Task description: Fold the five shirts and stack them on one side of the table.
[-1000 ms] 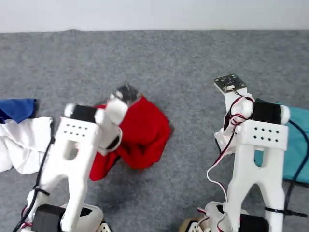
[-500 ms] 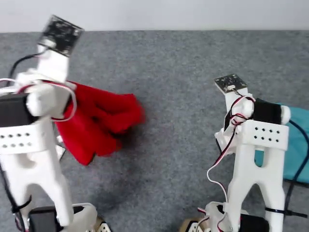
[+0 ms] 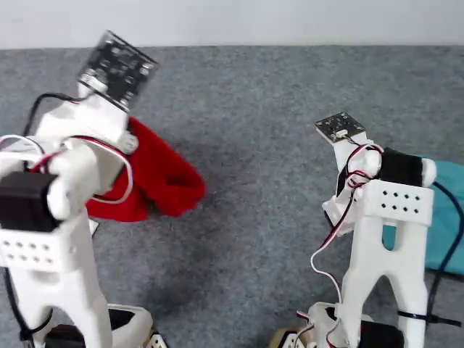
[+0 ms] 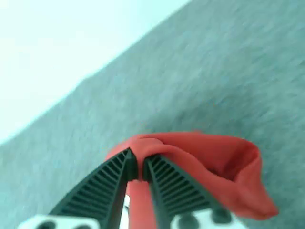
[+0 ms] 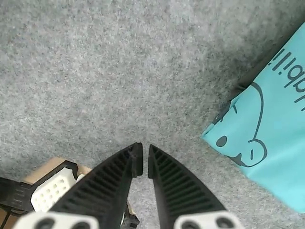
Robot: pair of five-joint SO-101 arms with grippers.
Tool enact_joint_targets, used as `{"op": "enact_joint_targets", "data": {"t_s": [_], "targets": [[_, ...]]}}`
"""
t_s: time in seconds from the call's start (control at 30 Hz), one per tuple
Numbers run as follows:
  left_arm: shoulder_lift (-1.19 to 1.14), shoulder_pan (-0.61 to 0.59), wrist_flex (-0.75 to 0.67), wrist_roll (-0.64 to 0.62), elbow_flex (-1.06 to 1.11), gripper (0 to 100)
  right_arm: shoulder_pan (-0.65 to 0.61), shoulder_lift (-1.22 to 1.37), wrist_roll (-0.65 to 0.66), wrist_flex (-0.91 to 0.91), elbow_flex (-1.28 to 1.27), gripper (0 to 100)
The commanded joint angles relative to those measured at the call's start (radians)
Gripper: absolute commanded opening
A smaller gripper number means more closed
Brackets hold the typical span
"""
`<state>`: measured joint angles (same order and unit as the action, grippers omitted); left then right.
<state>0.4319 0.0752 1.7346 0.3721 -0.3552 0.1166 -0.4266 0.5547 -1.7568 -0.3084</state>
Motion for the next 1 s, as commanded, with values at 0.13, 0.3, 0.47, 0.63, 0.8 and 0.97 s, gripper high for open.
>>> {"op": "enact_joint_targets", "data": {"t_s": [0.13, 0.3, 0.47, 0.63, 0.8, 0.97], "targets": [[-0.054, 0.104, 0.020, -0.014, -0.044, 0, 0.005, 0.004, 0.014, -0.019, 0.005, 4.2], [-0.138, 0.118, 0.021, -0.014, 0.071, 0, 0.005, 0.002, 0.014, 0.042, -0.080, 4.2], [-0.137, 0.218, 0.023, -0.012, 0.176, 0, 0.005, 0.001, 0.014, 0.050, -0.129, 4.2], [-0.144, 0.275, 0.021, -0.015, 0.206, 1, 0.005, 0.001, 0.014, 0.079, -0.129, 4.2], [-0.138, 0.233, 0.021, -0.101, 0.209, 11, 0.005, 0.002, 0.012, 0.107, -0.129, 4.2], [-0.138, 0.199, 0.021, -0.172, 0.211, 13, 0.005, 0.002, 0.012, 0.120, -0.129, 4.2]]}}
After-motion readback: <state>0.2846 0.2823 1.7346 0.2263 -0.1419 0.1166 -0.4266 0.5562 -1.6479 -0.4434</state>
